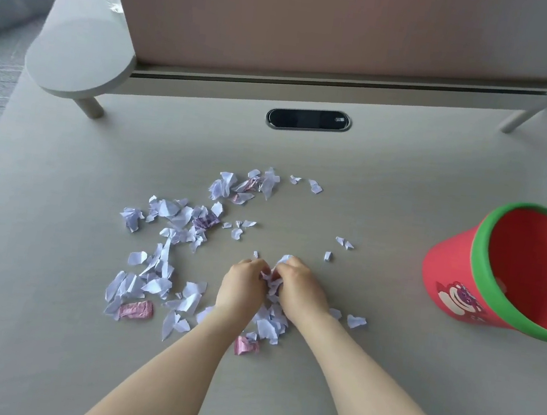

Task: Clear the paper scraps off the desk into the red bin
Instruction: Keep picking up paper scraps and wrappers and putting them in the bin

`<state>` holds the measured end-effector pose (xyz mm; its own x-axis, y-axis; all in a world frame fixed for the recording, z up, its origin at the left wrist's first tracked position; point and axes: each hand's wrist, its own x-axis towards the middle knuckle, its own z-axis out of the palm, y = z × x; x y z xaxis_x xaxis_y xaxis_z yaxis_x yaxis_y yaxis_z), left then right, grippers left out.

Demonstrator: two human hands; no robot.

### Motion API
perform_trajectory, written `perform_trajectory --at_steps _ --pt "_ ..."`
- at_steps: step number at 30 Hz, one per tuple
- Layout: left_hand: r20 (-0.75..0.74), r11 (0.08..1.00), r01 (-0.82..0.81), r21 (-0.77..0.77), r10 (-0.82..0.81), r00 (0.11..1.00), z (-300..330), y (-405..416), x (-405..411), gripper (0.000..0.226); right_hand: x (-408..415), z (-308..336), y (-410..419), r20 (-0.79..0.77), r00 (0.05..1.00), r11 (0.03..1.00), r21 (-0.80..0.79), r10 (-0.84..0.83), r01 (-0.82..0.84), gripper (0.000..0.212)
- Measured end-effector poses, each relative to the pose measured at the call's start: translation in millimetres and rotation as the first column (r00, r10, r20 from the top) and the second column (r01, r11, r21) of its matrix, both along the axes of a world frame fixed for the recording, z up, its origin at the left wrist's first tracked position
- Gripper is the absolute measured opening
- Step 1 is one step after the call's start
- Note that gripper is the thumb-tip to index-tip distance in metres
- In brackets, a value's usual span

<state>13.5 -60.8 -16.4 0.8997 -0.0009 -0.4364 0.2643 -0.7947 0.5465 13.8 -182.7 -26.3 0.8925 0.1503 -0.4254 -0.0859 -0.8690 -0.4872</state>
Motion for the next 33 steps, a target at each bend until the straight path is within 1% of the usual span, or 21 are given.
perform_trajectory --at_steps 4,7,11,13,16,20,23,25,28,33 --pt "0.064 0.993 -0.090 -0.069 0.095 0.993 8.2 -0.7 -0.8 0.020 1.4 11.3 -6.6 0.057 0.994 0.995 0.055 -0.088 0.085 0.032" --pt "0.130 0.976 -0.157 -0.151 0.177 0.976 28.6 -7.8 6.9 0.021 7.7 29.5 -16.3 0.135 0.974 0.980 0.112 -0.180 0.165 0.033" --pt "0.223 0.961 -0.147 -0.233 0.200 0.954 73.1 -36.9 25.7 0.021 15.9 74.4 -39.6 0.292 0.893 0.929 0.245 -0.343 0.277 0.032" --pt "0.265 0.942 -0.136 -0.307 0.222 0.938 97.7 -58.8 34.0 0.020 19.2 101.3 -56.3 0.356 0.846 0.905 0.304 -0.397 0.297 0.033" --pt "0.302 0.893 -0.099 -0.440 0.251 0.920 130.7 -94.5 42.4 0.017 22.7 134.3 -86.1 0.458 0.761 0.883 0.330 -0.460 0.335 0.029" --pt "0.351 0.836 0.009 -0.548 0.220 0.910 162.9 -144.6 48.1 0.011 19.7 170.8 -134.3 0.541 0.641 0.838 0.374 -0.545 0.398 0.025" --pt "0.342 0.807 0.058 -0.588 0.184 0.921 174.5 -183.2 50.3 0.008 13.3 187.6 -169.8 0.565 0.573 0.804 0.392 -0.594 0.447 0.028" --pt "0.336 0.792 0.092 -0.603 0.147 0.930 178.0 -210.5 50.5 0.009 7.9 192.6 -193.9 0.525 0.561 0.768 0.410 -0.640 0.492 0.028" --pt "0.352 0.812 0.148 -0.565 0.075 0.933 175.1 -244.6 50.6 0.012 -0.1 190.6 -223.3 0.500 0.545 0.738 0.401 -0.673 0.543 0.029" --pt "0.347 0.851 0.228 -0.473 -0.057 0.936 156.6 -287.2 47.3 0.011 -7.7 171.9 -263.2 0.493 0.538 0.715 0.306 -0.684 0.629 0.026"
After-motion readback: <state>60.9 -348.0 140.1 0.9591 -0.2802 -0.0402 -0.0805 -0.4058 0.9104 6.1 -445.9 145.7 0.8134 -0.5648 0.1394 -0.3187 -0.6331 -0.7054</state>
